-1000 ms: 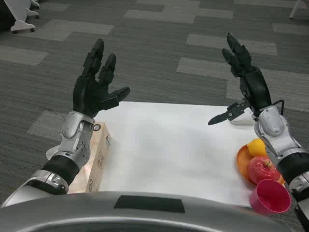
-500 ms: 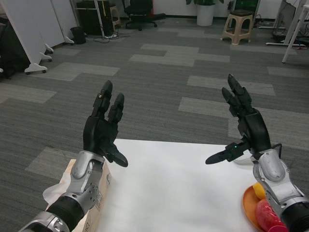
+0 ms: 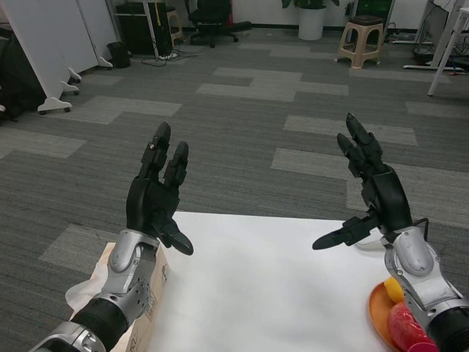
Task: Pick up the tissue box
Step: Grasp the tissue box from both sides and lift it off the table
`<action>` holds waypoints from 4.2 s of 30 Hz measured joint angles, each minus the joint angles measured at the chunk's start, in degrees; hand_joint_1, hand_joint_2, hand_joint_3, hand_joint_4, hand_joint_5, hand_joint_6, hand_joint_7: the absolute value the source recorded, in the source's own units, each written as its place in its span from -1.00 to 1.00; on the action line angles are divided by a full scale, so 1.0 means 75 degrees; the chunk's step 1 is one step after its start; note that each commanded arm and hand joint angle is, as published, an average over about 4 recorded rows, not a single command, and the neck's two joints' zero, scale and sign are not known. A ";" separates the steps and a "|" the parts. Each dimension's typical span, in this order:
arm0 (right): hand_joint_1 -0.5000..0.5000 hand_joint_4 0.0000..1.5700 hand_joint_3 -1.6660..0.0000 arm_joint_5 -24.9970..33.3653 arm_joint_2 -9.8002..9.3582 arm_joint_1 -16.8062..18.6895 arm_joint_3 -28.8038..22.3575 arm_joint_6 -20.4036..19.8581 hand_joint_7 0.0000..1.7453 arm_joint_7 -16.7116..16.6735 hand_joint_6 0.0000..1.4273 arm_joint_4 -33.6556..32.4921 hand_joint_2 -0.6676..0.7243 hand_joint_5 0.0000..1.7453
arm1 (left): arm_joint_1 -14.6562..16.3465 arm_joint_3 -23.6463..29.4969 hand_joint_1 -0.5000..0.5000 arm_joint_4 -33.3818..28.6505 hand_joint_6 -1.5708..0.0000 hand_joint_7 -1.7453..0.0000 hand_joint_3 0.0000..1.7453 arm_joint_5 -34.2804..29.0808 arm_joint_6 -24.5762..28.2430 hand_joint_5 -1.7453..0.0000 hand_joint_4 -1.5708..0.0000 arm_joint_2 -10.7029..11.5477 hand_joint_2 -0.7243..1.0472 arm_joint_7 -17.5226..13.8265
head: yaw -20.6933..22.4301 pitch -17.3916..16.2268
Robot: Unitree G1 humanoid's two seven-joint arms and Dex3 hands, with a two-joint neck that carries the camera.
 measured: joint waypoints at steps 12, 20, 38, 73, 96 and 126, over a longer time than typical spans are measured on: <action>-0.92 -1.00 0.81 0.0000 0.0000 0.0000 -0.0001 0.0000 -1.00 0.0000 -1.00 0.0000 0.27 -1.00 | 0.0004 -0.0003 1.00 -0.0008 1.00 1.00 -0.90 0.0000 0.0001 1.00 1.00 0.0098 -0.80 0.0004 | -0.0010 -0.0251; -0.92 -1.00 0.81 0.0000 -0.0013 0.0009 0.0002 -0.0011 -1.00 -0.0001 -1.00 0.0027 0.27 -1.00 | 0.0562 0.0126 1.00 -0.0353 1.00 1.00 -0.90 -0.0177 0.0011 1.00 1.00 0.0813 -0.80 0.0009 | -0.0044 -0.1162; -0.92 -1.00 0.81 0.0000 -0.0029 0.0121 0.0201 -0.0016 -1.00 -0.0001 -1.00 0.0460 0.27 -1.00 | 0.2309 0.0580 1.00 -0.0519 1.00 1.00 -0.90 -0.0745 0.0505 1.00 1.00 0.2040 -0.70 -0.0656 | -0.0294 -0.2333; -0.92 -1.00 0.81 0.0006 -0.0033 0.0155 0.0153 -0.0016 -1.00 -0.0001 -1.00 0.0717 0.27 -1.00 | 0.4359 0.3010 1.00 0.1925 1.00 1.00 -0.90 0.1035 0.1495 1.00 1.00 0.2301 -0.70 -0.3016 | -0.0171 -0.2606; -0.92 -1.00 0.81 0.0006 -0.0029 0.0161 0.0132 -0.0016 -1.00 -0.0001 -1.00 0.0723 0.27 -1.00 | 0.3774 0.3042 1.00 0.3365 1.00 1.00 -0.90 0.1764 0.1479 1.00 1.00 0.1937 -0.70 -0.3116 | -0.0174 -0.2632; -0.92 -1.00 0.81 0.0006 -0.0022 0.0161 0.0127 -0.0016 -1.00 -0.0001 -1.00 0.0724 0.27 -1.00 | 0.3228 0.2426 1.00 0.2999 1.00 1.00 -0.90 0.1605 0.1193 1.00 1.00 0.1635 -0.70 -0.3010 | -0.0076 -0.2500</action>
